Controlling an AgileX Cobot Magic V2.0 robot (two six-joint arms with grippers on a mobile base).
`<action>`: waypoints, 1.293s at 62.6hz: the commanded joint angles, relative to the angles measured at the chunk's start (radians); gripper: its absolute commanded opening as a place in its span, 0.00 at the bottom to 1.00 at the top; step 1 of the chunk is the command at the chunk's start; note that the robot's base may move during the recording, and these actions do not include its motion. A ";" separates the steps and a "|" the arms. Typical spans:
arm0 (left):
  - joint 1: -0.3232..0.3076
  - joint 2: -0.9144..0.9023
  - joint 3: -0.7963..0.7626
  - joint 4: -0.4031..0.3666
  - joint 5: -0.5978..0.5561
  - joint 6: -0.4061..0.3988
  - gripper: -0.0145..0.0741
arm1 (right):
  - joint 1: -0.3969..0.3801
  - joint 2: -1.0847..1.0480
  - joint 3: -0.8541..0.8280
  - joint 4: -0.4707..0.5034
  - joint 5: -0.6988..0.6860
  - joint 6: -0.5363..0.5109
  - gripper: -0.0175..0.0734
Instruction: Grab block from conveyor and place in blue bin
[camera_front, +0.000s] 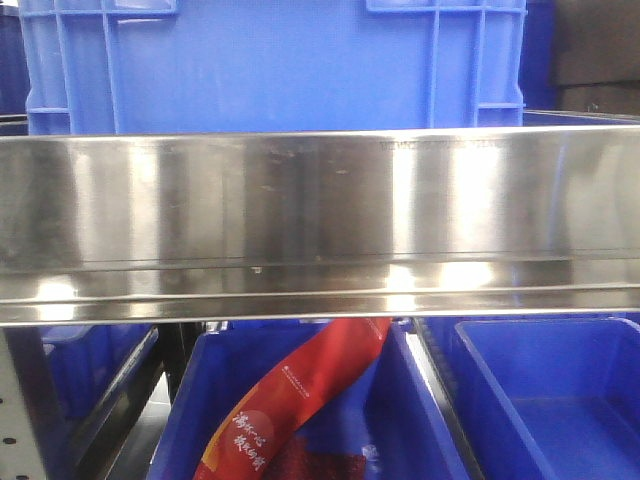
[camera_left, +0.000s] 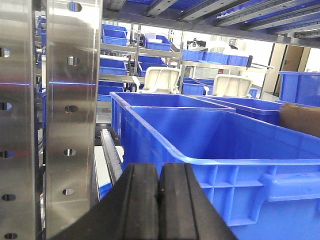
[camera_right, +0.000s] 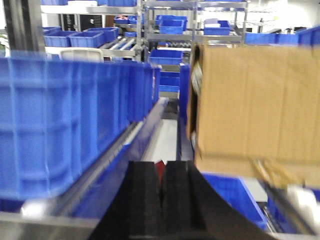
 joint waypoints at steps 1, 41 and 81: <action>0.002 -0.006 0.002 -0.006 -0.020 -0.002 0.04 | -0.013 -0.067 0.091 -0.004 -0.072 -0.001 0.01; 0.002 -0.006 0.002 -0.006 -0.021 -0.002 0.04 | -0.022 -0.099 0.163 0.037 -0.083 -0.001 0.01; 0.002 -0.030 0.008 -0.006 -0.022 -0.002 0.04 | -0.022 -0.099 0.163 0.037 -0.083 -0.001 0.01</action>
